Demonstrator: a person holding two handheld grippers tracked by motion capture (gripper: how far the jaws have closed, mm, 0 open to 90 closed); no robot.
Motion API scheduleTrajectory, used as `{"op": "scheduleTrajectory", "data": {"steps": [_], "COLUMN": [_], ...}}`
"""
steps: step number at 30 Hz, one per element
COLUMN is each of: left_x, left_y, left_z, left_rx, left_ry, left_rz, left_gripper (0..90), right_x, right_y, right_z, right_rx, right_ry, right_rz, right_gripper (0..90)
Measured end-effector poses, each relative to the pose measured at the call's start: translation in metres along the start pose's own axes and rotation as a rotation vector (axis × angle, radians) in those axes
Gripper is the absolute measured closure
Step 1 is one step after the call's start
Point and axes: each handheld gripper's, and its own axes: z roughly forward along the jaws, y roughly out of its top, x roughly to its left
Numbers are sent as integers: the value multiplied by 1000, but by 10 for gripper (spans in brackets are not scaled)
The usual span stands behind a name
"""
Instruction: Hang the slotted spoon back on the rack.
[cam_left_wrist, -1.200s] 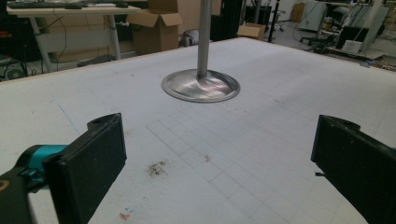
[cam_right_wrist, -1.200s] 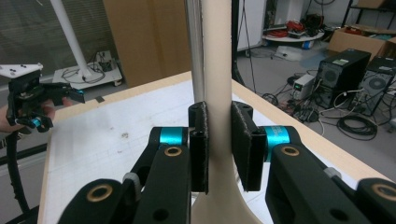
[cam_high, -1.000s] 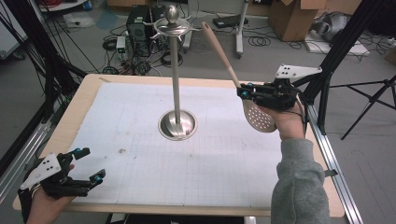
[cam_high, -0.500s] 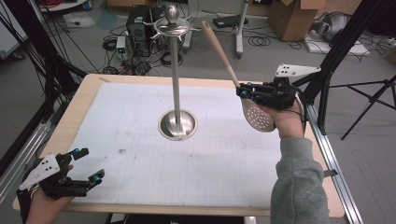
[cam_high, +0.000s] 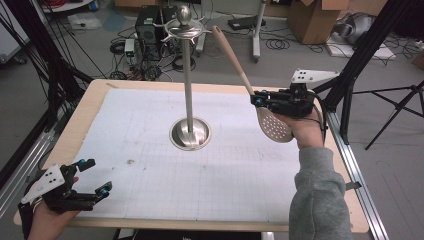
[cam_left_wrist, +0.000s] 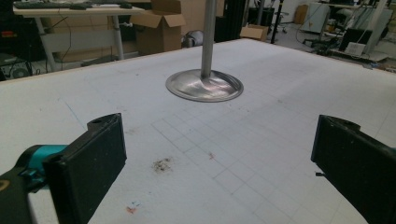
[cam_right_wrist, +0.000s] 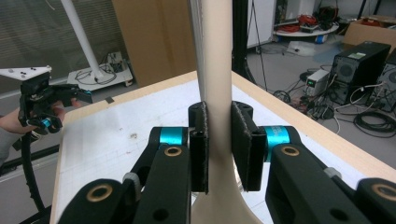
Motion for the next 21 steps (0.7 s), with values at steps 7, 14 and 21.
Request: {"op": "scheduleTrajectory", "data": {"steps": [7, 14, 21], "left_x": [1, 0, 0], "left_y": [0, -1, -1], "left_z": [0, 0, 0], "left_rx": [-1, 0, 1], "left_ry": [2, 2, 2], "left_rz": [-1, -4, -3], "left_gripper": [37, 37, 37], "right_x": [1, 5, 5], "right_y": [0, 0, 0], "right_z": [4, 7, 11], "right_rx": [7, 24, 33], "right_ry": [15, 30, 31], "right_rz": [-4, -18, -16], "right_gripper": [783, 783, 783]}}
